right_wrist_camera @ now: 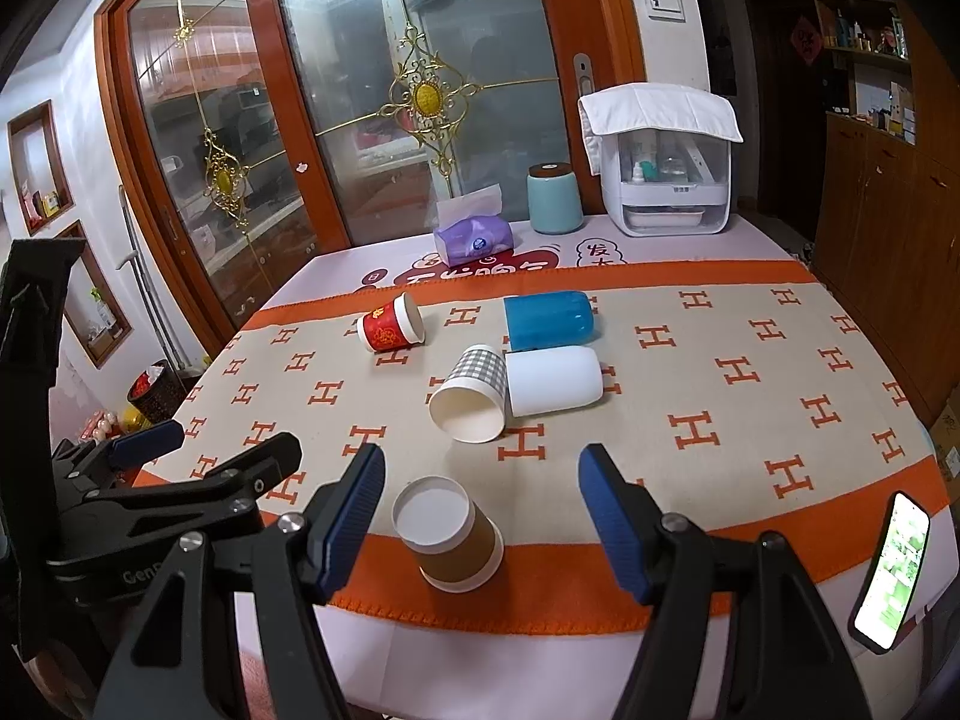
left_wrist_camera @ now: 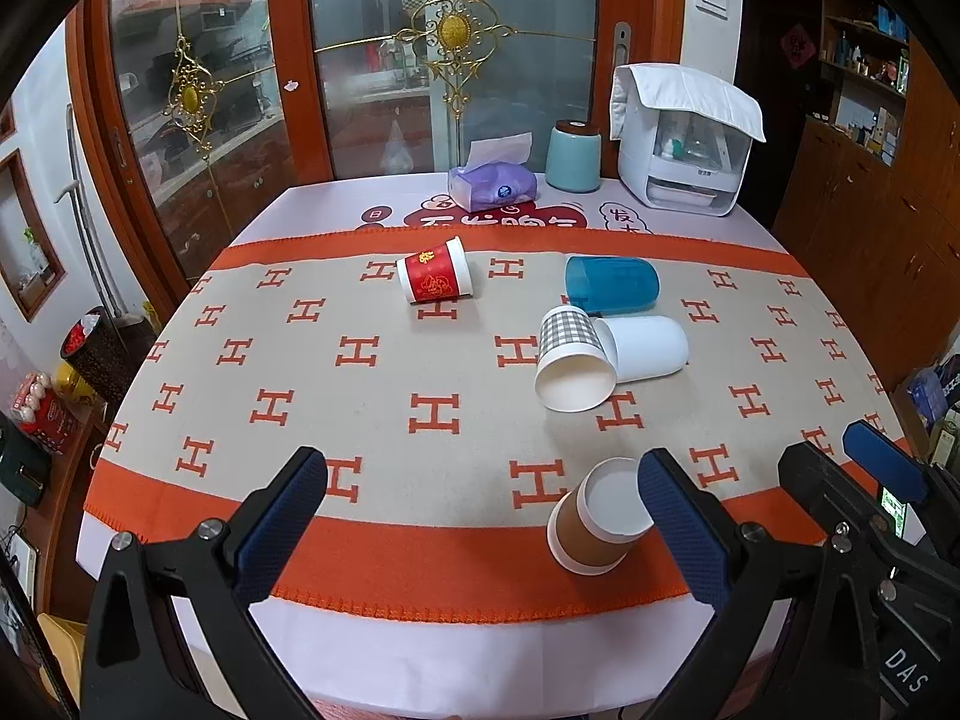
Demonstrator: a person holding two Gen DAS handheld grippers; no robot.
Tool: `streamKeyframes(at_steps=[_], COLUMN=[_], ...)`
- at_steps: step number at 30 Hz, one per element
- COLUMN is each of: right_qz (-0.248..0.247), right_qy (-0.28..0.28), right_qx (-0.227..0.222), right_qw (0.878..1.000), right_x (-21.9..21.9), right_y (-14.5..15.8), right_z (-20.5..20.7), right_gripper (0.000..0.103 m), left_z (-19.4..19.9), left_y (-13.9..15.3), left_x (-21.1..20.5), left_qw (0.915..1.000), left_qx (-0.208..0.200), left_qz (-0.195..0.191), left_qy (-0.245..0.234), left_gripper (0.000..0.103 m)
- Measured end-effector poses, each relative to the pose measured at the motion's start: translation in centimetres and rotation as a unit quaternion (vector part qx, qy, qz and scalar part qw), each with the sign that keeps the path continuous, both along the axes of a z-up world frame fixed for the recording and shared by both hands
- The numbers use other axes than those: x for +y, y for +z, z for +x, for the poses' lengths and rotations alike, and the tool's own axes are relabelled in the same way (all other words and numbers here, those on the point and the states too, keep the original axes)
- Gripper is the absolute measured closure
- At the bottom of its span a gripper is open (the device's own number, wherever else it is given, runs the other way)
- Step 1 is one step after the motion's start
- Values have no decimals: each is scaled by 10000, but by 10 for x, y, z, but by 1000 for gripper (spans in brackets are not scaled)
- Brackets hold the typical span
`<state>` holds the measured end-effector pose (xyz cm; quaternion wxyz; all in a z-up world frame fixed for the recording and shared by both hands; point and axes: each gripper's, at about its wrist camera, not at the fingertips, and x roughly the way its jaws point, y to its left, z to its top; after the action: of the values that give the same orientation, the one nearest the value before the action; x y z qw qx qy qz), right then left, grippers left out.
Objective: Flip cup upside down
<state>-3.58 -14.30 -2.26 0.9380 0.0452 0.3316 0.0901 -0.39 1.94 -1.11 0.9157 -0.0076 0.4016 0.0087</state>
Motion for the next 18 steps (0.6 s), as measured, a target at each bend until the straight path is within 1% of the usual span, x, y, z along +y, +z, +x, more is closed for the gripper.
streamKeyframes(at_steps=[18], right_qz=[9], right_qy=[4], right_qx=[2], right_qw=[10000], right_x=[-1], right_y=[0], right_z=[0], right_gripper=[36], left_z=[0], left_y=[0], left_x=[-1], left_qw=[10000], left_qx=[-21], left_qz=[20], left_qy=[4], left_gripper=[1])
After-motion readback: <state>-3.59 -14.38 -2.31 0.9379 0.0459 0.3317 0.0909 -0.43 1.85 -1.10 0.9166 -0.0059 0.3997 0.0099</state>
